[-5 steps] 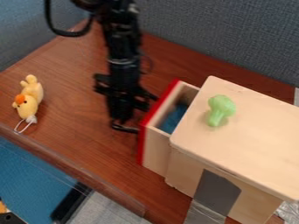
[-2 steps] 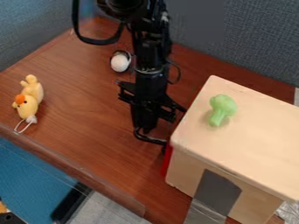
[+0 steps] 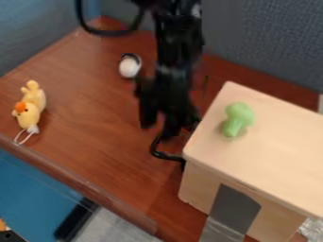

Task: Closed the drawer

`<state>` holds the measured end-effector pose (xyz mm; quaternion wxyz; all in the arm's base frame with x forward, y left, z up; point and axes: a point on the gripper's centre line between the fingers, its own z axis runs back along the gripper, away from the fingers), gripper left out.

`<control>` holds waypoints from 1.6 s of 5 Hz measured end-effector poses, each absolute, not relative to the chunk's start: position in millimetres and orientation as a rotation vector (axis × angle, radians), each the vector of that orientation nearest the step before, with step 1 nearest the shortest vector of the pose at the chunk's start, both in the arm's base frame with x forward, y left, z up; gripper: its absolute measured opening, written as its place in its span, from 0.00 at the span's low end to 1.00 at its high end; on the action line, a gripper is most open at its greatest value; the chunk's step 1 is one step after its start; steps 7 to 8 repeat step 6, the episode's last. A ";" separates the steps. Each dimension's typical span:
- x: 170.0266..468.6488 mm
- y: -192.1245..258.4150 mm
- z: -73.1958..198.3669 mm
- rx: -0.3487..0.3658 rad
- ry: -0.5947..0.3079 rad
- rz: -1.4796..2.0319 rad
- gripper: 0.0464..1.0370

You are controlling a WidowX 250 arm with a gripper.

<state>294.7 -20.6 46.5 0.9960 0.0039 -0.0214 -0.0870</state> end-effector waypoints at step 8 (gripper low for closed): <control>290.6 32.8 105.2 0.126 -0.104 -0.059 0.96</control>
